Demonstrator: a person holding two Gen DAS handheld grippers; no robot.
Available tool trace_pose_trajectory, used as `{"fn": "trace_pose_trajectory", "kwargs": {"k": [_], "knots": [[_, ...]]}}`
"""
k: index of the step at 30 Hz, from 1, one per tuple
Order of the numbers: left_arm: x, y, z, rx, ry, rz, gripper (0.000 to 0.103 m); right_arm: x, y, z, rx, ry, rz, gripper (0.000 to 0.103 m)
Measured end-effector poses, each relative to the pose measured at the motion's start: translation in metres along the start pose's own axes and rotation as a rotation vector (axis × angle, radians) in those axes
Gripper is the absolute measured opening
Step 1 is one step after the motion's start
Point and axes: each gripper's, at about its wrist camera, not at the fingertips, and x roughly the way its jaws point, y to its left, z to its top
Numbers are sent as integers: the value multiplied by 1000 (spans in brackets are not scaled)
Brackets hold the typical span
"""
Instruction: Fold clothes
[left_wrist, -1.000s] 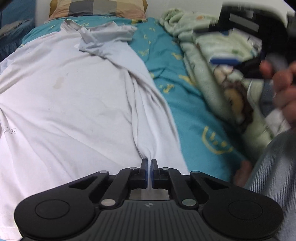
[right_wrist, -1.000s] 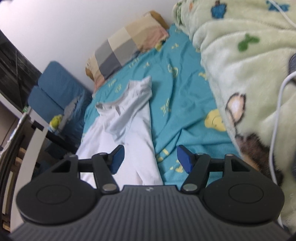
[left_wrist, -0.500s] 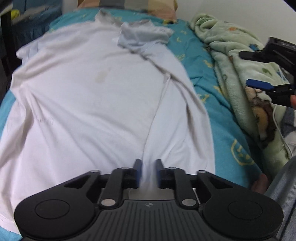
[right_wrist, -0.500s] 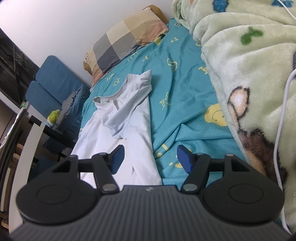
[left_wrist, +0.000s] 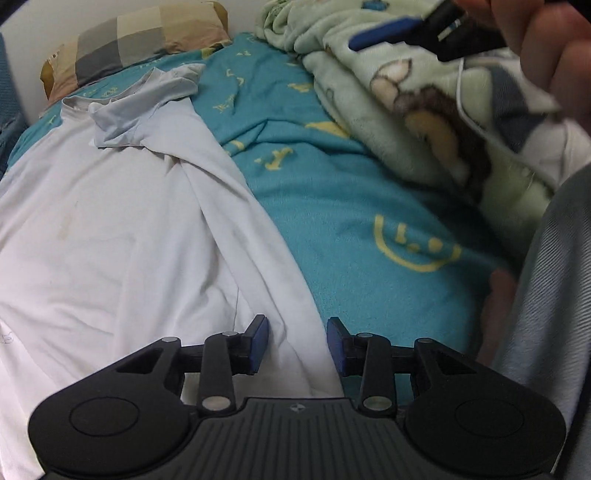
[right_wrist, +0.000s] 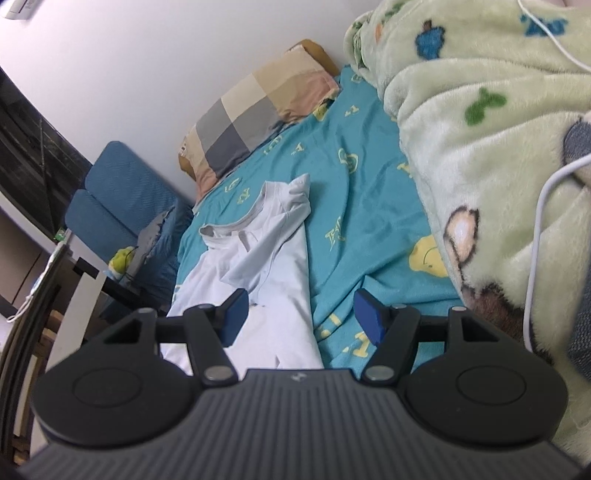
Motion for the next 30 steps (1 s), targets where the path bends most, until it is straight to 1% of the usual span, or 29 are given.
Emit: {"fn": "trace_pose_trajectory", "kwargs": {"k": [1, 2, 3, 4, 6, 9, 11, 13, 15, 17, 18, 19, 20, 23, 24, 25, 26, 28, 30], "knots": [[0, -1, -1, 10, -11, 4, 41, 1, 0, 0, 0, 5, 4, 66], [0, -2, 1, 17, -15, 11, 34, 2, -1, 0, -1, 7, 6, 66], [0, -2, 3, 21, -23, 14, 22, 3, -1, 0, 1, 8, 7, 66], [1, -2, 5, 17, -26, 13, 2, 4, -2, 1, 5, 8, 7, 66], [2, 1, 9, 8, -33, 7, 1, 4, -5, 2, 16, 6, 11, 66], [-13, 12, 14, -33, -68, -42, 1, 3, -9, 5, 33, 0, 19, 66], [-37, 30, 18, -114, -100, -112, 1, 2, -11, 6, 43, -8, 27, 66], [-64, 58, 18, -223, -137, -186, 1, 1, -11, 6, 46, -10, 37, 66], [-82, 95, 13, -363, -146, -237, 1, 4, -9, 6, 37, 2, 38, 66], [-92, 131, 2, -497, -142, -258, 1, 9, -4, 4, 11, 20, 31, 66], [-94, 146, -5, -541, -131, -244, 1, 11, -1, 3, -3, 34, 29, 66], [-91, 159, -12, -566, -108, -210, 1, 14, 3, 1, -19, 46, 24, 66], [-86, 170, -17, -584, -70, -164, 1, 17, 6, 0, -35, 57, 16, 66], [-60, 193, -31, -636, 83, -54, 1, 28, 14, -4, -76, 98, -9, 66], [-54, 196, -33, -644, 120, -41, 1, 33, 17, -5, -85, 115, -15, 66], [-52, 196, -33, -644, 137, -32, 1, 39, 19, -5, -89, 134, -20, 66], [-52, 195, -31, -633, 134, -33, 2, 45, 21, -5, -93, 149, -23, 66], [-60, 192, -27, -606, 101, -47, 2, 58, 26, 0, -74, 167, 0, 66], [-70, 186, -23, -572, 67, -29, 8, 74, 33, 8, -67, 173, 20, 66]]}}
